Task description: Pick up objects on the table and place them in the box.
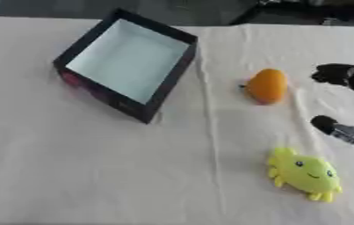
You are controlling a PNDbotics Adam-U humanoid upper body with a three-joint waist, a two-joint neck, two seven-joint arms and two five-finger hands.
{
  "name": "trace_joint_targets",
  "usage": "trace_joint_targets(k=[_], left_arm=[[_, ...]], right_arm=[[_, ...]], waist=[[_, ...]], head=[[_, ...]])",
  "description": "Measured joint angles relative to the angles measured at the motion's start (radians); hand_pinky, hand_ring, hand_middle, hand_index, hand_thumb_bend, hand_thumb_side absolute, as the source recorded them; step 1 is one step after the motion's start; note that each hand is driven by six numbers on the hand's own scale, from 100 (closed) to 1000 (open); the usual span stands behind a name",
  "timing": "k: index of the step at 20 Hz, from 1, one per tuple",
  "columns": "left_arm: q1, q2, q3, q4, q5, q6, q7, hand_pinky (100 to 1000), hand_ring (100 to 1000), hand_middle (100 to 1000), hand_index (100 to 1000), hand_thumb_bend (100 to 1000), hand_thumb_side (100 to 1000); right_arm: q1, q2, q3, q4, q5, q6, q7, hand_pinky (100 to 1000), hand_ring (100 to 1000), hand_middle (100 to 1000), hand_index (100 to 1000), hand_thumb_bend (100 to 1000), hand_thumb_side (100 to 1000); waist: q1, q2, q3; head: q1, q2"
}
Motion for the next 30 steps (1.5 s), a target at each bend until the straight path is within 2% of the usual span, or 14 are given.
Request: trace_joint_targets(k=[5, 8, 15, 20, 22, 23, 24, 30], left_arm=[[0.001, 0.008, 0.000, 0.000, -0.001, -0.001, 0.001, 799, 607, 785, 792, 425, 674], [0.002, 0.008, 0.001, 0.000, -0.001, -0.001, 0.001, 800, 607, 785, 792, 424, 674], [0.003, 0.010, 0.003, 0.000, -0.002, 0.001, 0.004, 799, 608, 786, 792, 424, 674], [0.002, 0.015, 0.003, 0.000, -0.002, 0.001, 0.004, 800, 608, 786, 791, 427, 673], [0.002, 0.016, 0.003, 0.000, -0.002, 0.001, 0.004, 800, 608, 786, 791, 422, 675], [0.002, 0.016, 0.003, 0.000, -0.002, 0.001, 0.003, 800, 608, 786, 791, 422, 675], [0.001, 0.016, 0.003, 0.000, -0.002, 0.001, 0.003, 800, 608, 786, 791, 422, 675], [0.000, 0.016, 0.002, 0.000, -0.002, 0.001, 0.002, 799, 609, 786, 790, 421, 672]], right_arm=[[0.046, -0.029, -0.011, -0.002, 0.088, -0.050, 0.026, 927, 871, 807, 915, 607, 473], [0.070, -0.033, -0.011, -0.004, 0.140, -0.067, 0.038, 925, 869, 805, 913, 608, 485], [0.110, -0.037, -0.010, -0.005, 0.193, -0.081, 0.055, 919, 868, 802, 911, 631, 500], [0.112, -0.040, 0.001, -0.005, 0.234, -0.085, 0.055, 913, 864, 793, 905, 649, 488], [0.111, -0.040, 0.009, -0.005, 0.268, -0.084, 0.047, 910, 863, 791, 903, 621, 522], [0.109, -0.040, 0.014, -0.005, 0.288, -0.083, 0.042, 909, 863, 789, 902, 641, 414], [0.106, -0.040, 0.019, -0.005, 0.311, -0.079, 0.036, 908, 863, 789, 902, 617, 538], [0.079, -0.040, 0.051, -0.005, 0.488, -0.064, 0.010, 883, 822, 745, 892, 612, 600]], waist=[[-0.005, 0.000, -0.006], [-0.008, 0.000, -0.008], [-0.010, 0.000, -0.008], [-0.010, 0.004, -0.008], [-0.010, 0.006, -0.007], [-0.010, 0.006, -0.006], [-0.010, 0.007, -0.005], [-0.010, 0.008, -0.002]], head=[[0.006, 0.000], [0.008, 0.000], [0.006, 0.000], [0.000, 0.000], [-0.002, 0.000], [-0.003, 0.000], [-0.003, 0.000], [-0.008, 0.000]])
